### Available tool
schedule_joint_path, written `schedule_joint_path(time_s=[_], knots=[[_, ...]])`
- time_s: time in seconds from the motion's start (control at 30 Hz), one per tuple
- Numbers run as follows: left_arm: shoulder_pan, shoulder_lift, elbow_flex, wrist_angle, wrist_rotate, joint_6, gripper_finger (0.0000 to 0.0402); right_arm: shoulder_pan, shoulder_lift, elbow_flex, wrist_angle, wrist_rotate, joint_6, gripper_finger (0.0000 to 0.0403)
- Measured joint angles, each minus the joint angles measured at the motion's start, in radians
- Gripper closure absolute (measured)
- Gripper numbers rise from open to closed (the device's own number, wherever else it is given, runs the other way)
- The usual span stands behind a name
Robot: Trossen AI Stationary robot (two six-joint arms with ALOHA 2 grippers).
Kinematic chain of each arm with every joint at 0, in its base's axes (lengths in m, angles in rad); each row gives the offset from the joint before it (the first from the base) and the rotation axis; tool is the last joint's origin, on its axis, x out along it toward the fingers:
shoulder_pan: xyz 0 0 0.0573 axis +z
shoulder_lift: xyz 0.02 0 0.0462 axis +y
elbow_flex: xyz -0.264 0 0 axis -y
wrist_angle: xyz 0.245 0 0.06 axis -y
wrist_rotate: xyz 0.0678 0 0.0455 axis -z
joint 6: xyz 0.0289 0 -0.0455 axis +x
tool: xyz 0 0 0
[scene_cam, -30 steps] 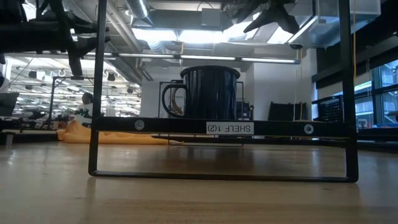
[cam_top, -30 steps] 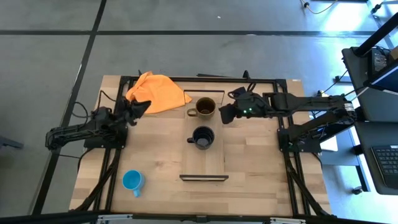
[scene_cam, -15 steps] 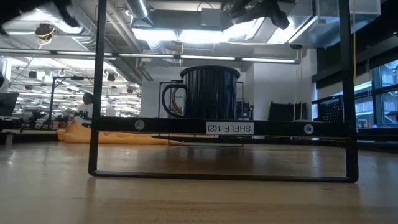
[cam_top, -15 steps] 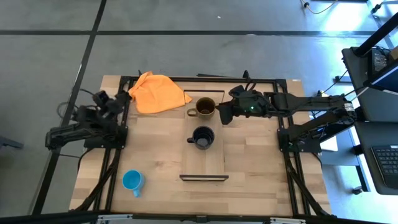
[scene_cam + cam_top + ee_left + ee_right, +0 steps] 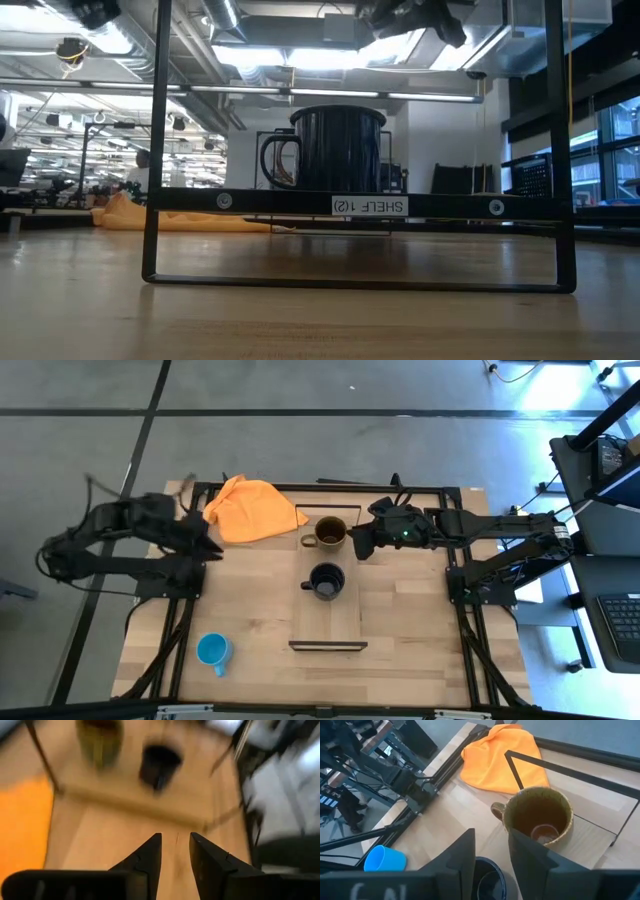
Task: Stack small to large cups/mugs on shelf
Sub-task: Put the light blue mug on the shelf
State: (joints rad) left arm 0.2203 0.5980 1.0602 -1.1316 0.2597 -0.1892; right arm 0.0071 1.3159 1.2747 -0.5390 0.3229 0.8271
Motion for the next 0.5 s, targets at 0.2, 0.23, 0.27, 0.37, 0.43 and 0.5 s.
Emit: schedule_joint_path(time_s=[0.2,0.23,0.27,0.37,0.43,0.5], knots=[[-0.112,0.073,0.027,-0.203,-0.011,-0.047,0.0309,0.000,0.000,0.000,-0.013,0.000,0.004,0.0283],[-0.142,0.072,0.028,-0.199,-0.017,-0.073,0.0311,0.000,0.000,0.000,-0.014,0.000,0.004,0.0283],[-0.174,0.070,0.028,-0.188,-0.028,-0.101,0.0313,0.000,0.000,0.000,-0.014,0.000,0.004,0.0283],[-0.286,0.071,0.038,-0.128,-0.056,-0.187,0.0323,0.000,0.000,0.000,-0.014,0.010,0.003,0.0283],[-0.369,0.096,0.051,-0.057,-0.081,-0.217,0.0335,0.000,0.000,0.000,-0.021,0.031,0.002,0.0283],[-0.463,0.147,0.072,-0.005,-0.118,-0.220,0.0350,0.000,0.000,0.000,-0.027,0.035,0.002,0.0283]])
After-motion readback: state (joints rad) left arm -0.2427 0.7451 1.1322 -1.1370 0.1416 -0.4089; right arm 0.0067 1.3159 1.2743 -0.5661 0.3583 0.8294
